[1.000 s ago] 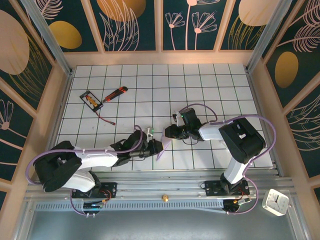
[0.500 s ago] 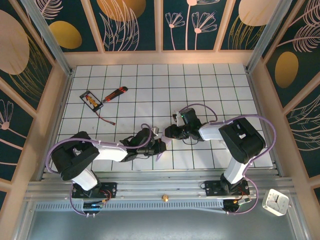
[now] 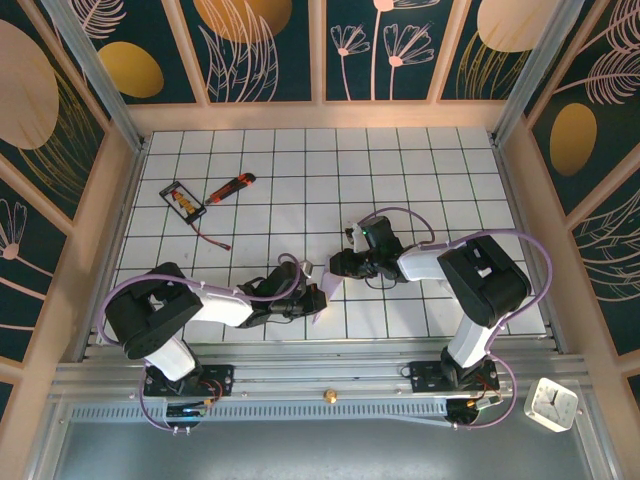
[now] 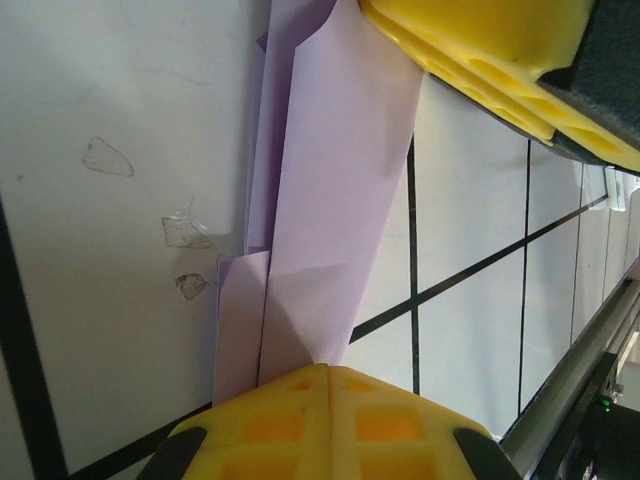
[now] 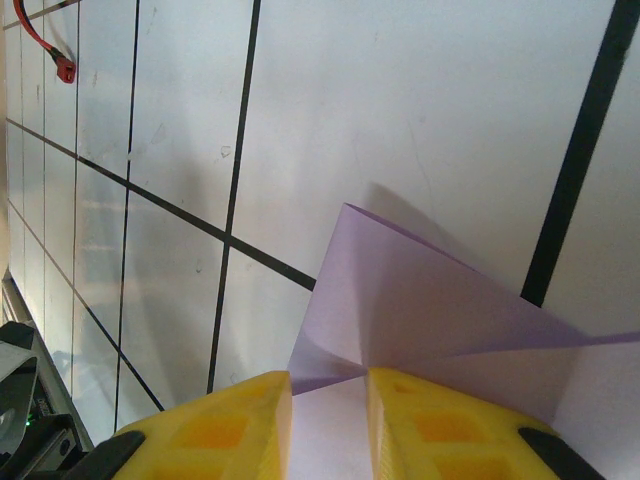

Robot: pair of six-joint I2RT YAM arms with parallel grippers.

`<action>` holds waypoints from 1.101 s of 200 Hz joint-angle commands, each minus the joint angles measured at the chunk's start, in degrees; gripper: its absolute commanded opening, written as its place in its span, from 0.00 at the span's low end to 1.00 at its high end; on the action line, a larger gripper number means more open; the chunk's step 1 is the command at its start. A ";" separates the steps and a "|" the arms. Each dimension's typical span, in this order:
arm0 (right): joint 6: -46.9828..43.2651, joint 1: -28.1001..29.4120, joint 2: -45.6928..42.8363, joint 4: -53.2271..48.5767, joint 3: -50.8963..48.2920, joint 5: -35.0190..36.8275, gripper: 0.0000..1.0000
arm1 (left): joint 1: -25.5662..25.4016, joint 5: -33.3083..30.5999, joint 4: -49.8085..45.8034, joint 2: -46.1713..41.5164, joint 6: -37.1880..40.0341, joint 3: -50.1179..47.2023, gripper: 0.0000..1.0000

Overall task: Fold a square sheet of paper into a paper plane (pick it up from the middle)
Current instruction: Perform the fifth fold on the wing at the bottom-center of the table.

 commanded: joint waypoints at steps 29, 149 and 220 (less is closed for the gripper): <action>-1.13 -0.28 1.98 -2.83 -1.96 3.32 0.28 | 0.34 -0.12 -1.53 -2.06 1.99 -0.33 0.00; -1.31 -0.30 1.83 -3.12 -2.00 3.58 0.27 | -3.82 0.57 -3.47 -1.74 6.14 2.91 0.05; -1.39 -0.30 1.75 -3.27 -2.00 3.58 0.28 | -2.39 0.12 -3.41 -1.45 4.98 1.15 0.03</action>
